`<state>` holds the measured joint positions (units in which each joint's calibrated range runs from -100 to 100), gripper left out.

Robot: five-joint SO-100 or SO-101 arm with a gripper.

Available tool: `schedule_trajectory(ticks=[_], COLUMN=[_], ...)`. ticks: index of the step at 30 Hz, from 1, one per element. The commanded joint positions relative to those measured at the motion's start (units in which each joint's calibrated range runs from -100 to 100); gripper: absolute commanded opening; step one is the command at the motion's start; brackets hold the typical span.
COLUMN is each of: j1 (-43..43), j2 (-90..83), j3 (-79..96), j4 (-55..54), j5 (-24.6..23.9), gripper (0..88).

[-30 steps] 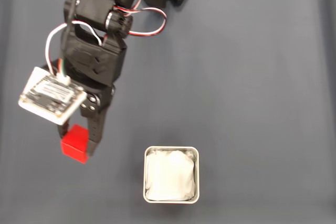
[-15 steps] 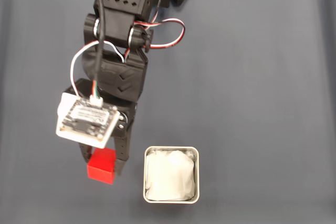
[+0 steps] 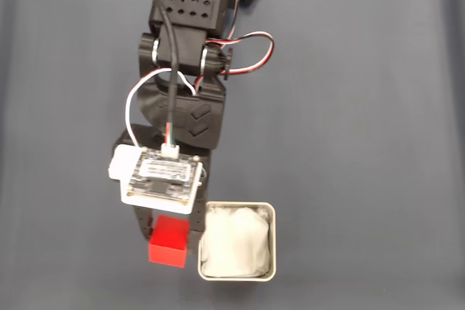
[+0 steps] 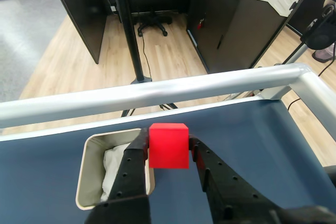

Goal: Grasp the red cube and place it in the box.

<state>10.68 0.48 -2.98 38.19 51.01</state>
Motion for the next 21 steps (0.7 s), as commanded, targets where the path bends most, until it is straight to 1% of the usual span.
schedule_trajectory(ticks=[1,21], j1=[-1.2,-6.7], j2=[-0.8,-3.7], j3=[-2.7,3.2], j4=[-1.4,-4.2], j5=[0.4,0.7], gripper=[6.2,6.1])
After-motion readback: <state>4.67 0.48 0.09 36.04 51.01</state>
